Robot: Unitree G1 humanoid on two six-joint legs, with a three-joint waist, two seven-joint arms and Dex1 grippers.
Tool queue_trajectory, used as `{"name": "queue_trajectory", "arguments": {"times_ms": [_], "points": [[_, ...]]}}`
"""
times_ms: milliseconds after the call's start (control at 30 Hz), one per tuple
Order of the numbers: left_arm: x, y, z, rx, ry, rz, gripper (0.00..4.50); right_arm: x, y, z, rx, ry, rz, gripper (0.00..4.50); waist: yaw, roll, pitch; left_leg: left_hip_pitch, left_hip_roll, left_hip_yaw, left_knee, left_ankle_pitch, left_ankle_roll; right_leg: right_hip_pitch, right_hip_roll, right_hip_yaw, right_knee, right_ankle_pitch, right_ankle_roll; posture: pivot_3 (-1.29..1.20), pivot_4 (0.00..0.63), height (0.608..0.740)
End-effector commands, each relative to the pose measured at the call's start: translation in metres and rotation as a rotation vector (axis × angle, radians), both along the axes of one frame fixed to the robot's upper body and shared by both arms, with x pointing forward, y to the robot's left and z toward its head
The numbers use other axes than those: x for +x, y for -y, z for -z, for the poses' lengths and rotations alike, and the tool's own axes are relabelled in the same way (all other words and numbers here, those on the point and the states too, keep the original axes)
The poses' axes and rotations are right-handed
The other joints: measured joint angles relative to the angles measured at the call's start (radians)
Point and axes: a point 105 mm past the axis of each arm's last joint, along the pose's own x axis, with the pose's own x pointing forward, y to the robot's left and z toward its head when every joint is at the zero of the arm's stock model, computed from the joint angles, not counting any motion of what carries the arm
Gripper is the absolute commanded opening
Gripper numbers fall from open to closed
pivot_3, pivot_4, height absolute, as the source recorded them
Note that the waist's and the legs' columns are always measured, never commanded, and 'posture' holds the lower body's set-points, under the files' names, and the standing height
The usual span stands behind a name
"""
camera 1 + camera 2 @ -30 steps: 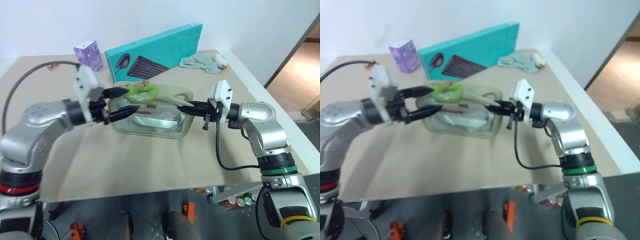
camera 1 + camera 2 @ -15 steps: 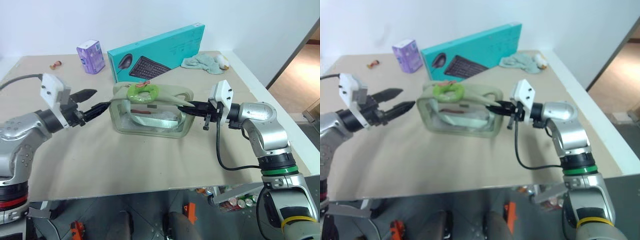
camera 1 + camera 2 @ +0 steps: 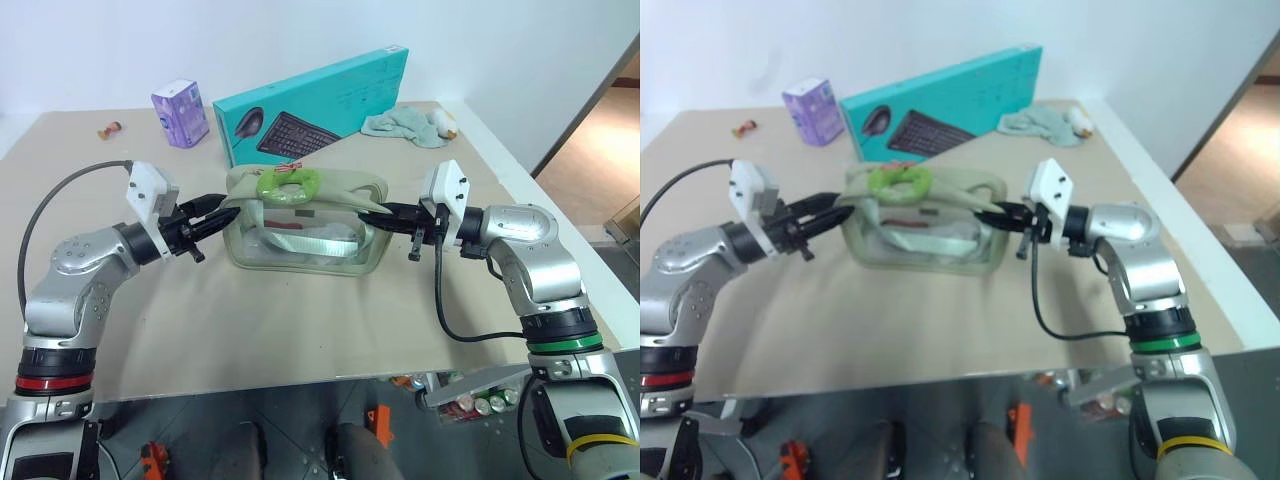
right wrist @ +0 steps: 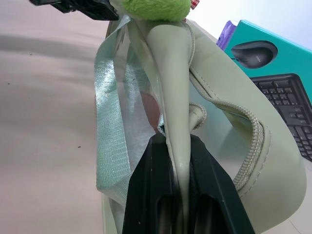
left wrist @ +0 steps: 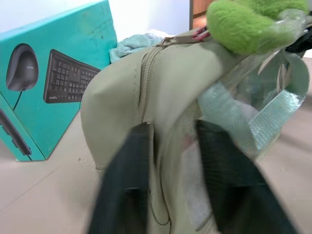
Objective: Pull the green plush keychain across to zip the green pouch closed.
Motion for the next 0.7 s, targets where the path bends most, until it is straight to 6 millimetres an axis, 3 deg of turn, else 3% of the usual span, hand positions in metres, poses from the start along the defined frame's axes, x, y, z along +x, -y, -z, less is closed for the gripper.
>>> {"name": "queue_trajectory", "arguments": {"times_ms": [33,100,333,533,700], "points": [[-0.003,0.005,-0.01,-0.005,0.049,0.025,0.18,-0.006,0.003,-0.02,0.032,0.071,-0.003,0.0,0.0,0.0,0.0,0.0,0.0,0.0,0.0,0.0,0.0,0.0,0.0,0.0,0.0,0.0,0.0,0.0,0.15,0.74],[-0.004,0.005,-0.01,-0.012,0.047,0.02,0.07,-0.008,0.002,-0.018,0.035,0.042,-0.017,0.0,0.0,0.0,0.0,0.0,0.0,0.0,0.0,0.0,0.0,0.0,0.0,0.0,0.0,0.0,0.0,0.0,0.15,0.74],[-0.012,0.012,-0.011,-0.027,0.041,0.033,0.0,-0.014,0.002,-0.018,0.001,0.038,-0.029,2.44,0.001,0.0,0.0,0.0,0.0,0.0,0.0,0.0,0.0,0.0,0.0,0.0,0.0,0.0,0.0,0.0,0.15,0.74],[-0.016,0.013,-0.014,-0.045,0.035,0.018,0.0,-0.021,0.001,-0.039,-0.035,0.127,-0.039,4.43,0.0,0.0,0.0,0.0,0.0,0.0,0.0,0.0,0.0,0.0,-0.001,0.0,0.0,0.0,0.0,0.0,0.15,0.74],[-0.017,0.014,-0.011,-0.04,0.017,-0.01,0.0,-0.029,-0.026,-0.059,-0.017,0.224,-0.094,4.43,-0.001,0.0,0.0,0.0,0.0,0.0,0.0,0.0,0.0,0.0,0.0,0.0,0.0,0.0,0.0,0.0,0.15,0.74]]}}
